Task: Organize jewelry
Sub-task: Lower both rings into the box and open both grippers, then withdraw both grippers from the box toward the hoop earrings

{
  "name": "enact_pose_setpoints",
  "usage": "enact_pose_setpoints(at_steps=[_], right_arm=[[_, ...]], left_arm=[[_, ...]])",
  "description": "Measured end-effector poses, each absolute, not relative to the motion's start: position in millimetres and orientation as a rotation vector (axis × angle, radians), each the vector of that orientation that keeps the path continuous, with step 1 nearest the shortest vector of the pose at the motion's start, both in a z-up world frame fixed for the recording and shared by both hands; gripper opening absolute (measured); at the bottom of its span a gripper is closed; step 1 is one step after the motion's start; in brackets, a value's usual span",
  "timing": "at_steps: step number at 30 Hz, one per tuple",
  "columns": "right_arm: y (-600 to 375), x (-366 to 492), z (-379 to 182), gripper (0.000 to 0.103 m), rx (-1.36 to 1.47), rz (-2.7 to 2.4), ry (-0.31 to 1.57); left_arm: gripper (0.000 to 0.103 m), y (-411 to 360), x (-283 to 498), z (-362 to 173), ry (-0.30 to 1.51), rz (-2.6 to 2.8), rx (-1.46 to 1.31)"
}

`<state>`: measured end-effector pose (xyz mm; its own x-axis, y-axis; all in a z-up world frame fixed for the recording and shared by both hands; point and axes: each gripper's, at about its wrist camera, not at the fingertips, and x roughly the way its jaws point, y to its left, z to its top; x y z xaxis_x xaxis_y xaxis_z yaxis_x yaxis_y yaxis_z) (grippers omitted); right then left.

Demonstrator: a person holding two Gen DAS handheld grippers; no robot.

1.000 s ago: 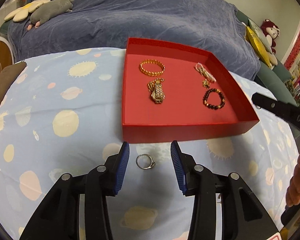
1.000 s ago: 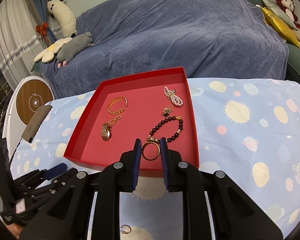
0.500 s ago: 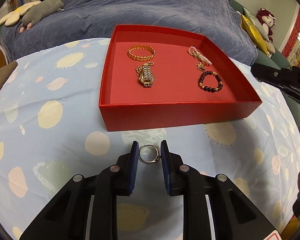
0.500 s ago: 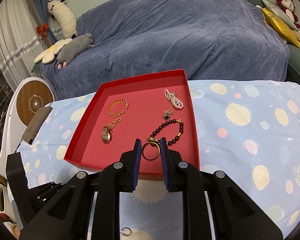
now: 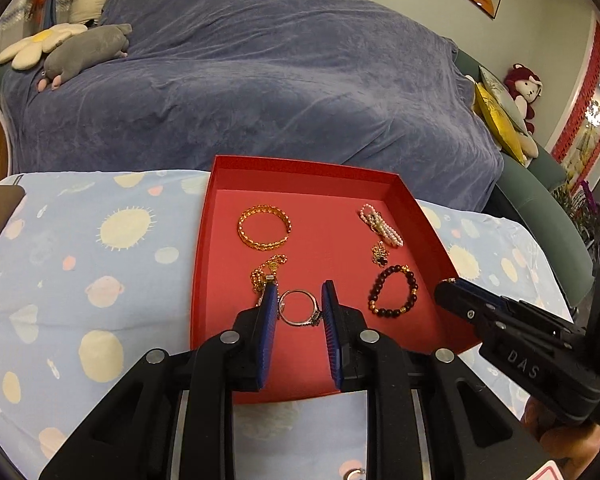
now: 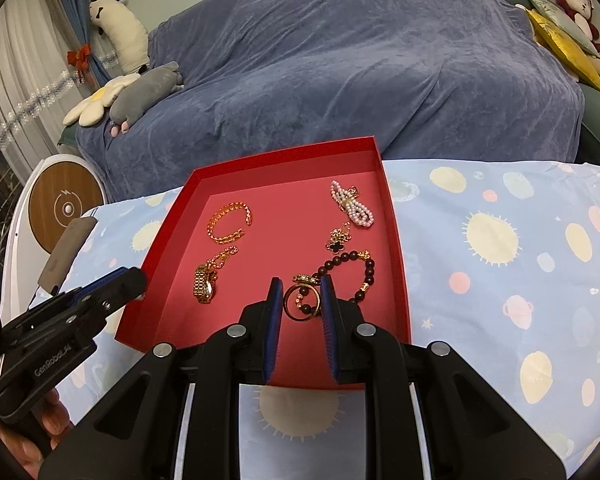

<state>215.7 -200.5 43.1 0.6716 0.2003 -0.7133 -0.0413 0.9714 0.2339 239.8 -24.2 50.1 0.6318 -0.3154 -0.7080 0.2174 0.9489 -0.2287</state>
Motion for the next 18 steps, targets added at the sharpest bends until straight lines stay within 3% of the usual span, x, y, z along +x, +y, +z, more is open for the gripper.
enact_pose_setpoints(at_steps=[5, 6, 8, 11, 18], right_arm=[[-202, 217, 38, 0.02, 0.209, 0.133, 0.836], [-204, 216, 39, 0.02, 0.214, 0.128, 0.832], [-206, 215, 41, 0.02, 0.227, 0.124, 0.826], [-211, 213, 47, 0.022, 0.25, 0.12, 0.809], [-218, 206, 56, 0.031, 0.272, 0.112, 0.781]], left_arm=[[0.023, -26, 249, 38, 0.868, -0.294, -0.128], [0.026, -26, 250, 37, 0.871, -0.283, -0.121], [0.042, -23, 249, 36, 0.872, -0.268, -0.133], [0.052, -18, 249, 40, 0.864, -0.26, -0.167], [0.055, -10, 248, 48, 0.849, -0.245, -0.195]])
